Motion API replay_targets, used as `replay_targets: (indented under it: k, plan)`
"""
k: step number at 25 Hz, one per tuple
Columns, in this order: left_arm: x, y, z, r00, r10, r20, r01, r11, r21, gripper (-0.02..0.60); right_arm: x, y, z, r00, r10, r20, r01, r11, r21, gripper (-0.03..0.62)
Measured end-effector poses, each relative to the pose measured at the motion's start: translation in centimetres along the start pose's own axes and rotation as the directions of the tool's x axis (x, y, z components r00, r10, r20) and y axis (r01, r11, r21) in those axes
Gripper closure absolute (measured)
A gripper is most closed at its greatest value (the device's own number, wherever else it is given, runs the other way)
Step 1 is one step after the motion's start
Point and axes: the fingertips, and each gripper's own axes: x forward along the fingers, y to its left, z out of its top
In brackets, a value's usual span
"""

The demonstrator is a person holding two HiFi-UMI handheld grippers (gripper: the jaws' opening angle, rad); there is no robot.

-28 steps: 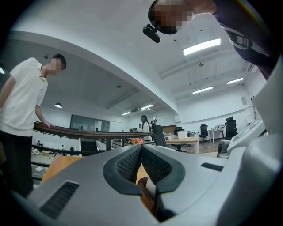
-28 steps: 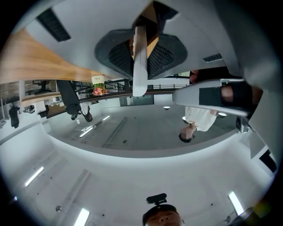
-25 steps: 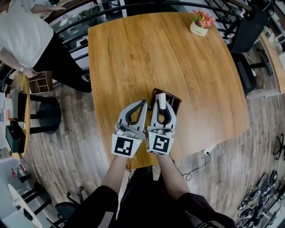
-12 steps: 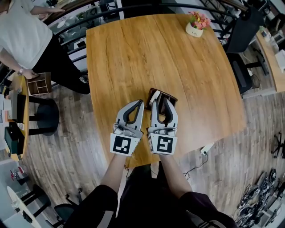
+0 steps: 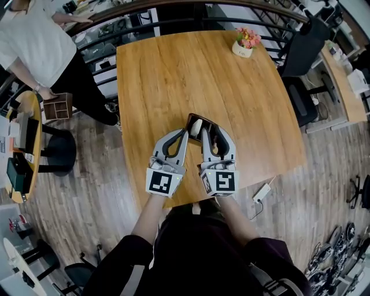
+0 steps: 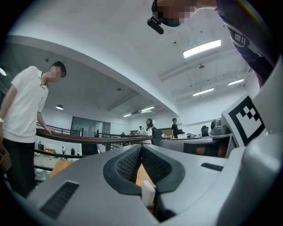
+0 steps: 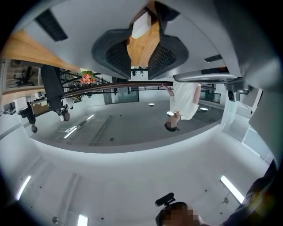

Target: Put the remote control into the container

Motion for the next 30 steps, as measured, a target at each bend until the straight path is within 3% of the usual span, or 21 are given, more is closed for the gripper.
replay_targets:
  k: [13, 18, 23, 30]
  plan:
    - [-1.0, -5.8, 7.2, 0.995, -0.020, 0.095, 0.013, 0.997, 0.077, 0.569, -5.1, 0.5, 6.7, 0.982, 0.183, 0.049, -0.183, 0.983, -0.020, 0.482]
    - [-1.2, -6.6, 7.7, 0.994, -0.021, 0.107, 0.013, 0.997, 0.072, 0.569, -6.3, 1.2, 6.6, 0.971, 0.236, 0.043, -0.233, 0.970, -0.066, 0.576]
    - [-0.8, -7.1, 7.5, 0.995, -0.027, 0.098, 0.018, 0.996, 0.090, 0.569, -6.7, 1.5, 6.4, 0.962, 0.272, 0.034, -0.269, 0.959, -0.086, 0.577]
    - [-0.7, -7.5, 7.2, 0.995, -0.024, 0.095, 0.016, 0.996, 0.087, 0.568, -6.9, 0.9, 6.6, 0.963, 0.264, 0.046, -0.259, 0.962, -0.091, 0.579]
